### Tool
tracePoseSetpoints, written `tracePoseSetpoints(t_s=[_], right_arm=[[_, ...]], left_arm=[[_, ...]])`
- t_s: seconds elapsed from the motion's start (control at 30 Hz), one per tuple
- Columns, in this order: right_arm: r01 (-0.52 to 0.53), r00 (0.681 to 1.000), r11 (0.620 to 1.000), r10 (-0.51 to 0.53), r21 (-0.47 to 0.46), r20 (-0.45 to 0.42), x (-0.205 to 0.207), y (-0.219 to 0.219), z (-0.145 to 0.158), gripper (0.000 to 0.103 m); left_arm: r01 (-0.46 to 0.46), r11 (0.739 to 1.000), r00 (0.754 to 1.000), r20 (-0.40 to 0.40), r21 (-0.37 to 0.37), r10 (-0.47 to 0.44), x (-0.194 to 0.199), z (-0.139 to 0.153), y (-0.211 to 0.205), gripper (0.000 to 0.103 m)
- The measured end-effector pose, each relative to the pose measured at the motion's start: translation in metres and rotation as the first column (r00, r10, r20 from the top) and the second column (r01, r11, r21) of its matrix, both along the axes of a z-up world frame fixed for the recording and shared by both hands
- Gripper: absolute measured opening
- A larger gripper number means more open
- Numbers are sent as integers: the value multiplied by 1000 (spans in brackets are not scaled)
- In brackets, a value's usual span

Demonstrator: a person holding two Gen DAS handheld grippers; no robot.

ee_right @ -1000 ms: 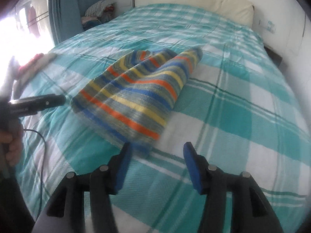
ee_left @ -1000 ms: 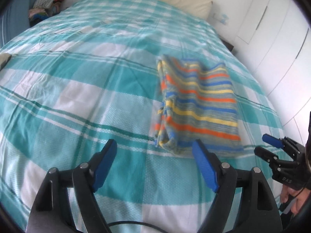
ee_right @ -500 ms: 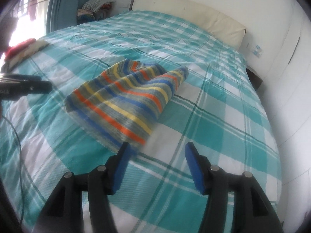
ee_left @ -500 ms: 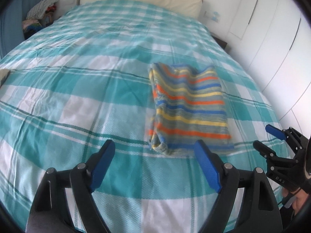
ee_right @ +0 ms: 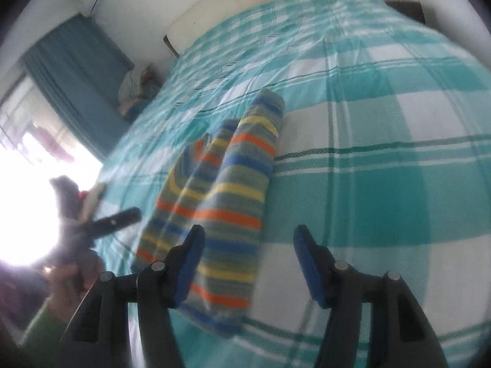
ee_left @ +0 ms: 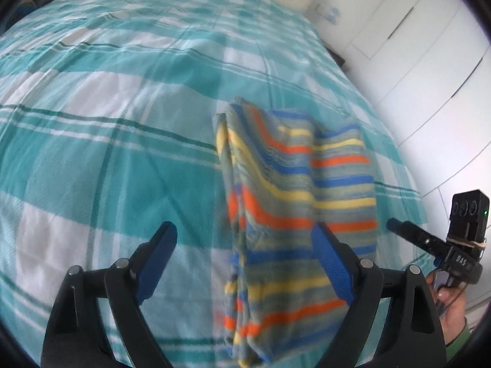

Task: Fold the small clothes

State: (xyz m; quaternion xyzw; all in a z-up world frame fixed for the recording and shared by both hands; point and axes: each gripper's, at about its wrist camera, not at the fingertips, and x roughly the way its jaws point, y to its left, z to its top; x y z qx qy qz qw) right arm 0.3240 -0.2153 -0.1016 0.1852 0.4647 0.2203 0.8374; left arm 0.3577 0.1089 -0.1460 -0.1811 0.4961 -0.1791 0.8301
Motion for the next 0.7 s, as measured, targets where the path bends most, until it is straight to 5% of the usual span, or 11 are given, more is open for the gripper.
tracePoseSetpoints(t_s=[0.13,0.2,0.23,0.27,0.43,0.7], right_arm=[[-39,995,988,53,152,-84,46,20,-34,60],[-45,990,989,63,142,-128,60,33,-53,53],[-57,990,994,68,90,-125,63,42,-57,43],[-73,991,997,75,23,-114,65,52,-57,29],[-111,992,979,120,-171,49,42,86,-19,24],[-160,947,979,189,-130,261,13,105,61,24]], left_arm=[[63,998,998,-11,25,-63,19,-15,-20,91],[104,994,995,-6,29,-103,23,-18,-29,88],[122,991,992,-11,45,-122,25,-20,-34,62],[137,989,991,-19,59,-136,27,-23,-38,21],[96,995,995,1,-19,-96,17,-17,-29,14],[51,999,974,222,-19,-45,-28,77,5,14]])
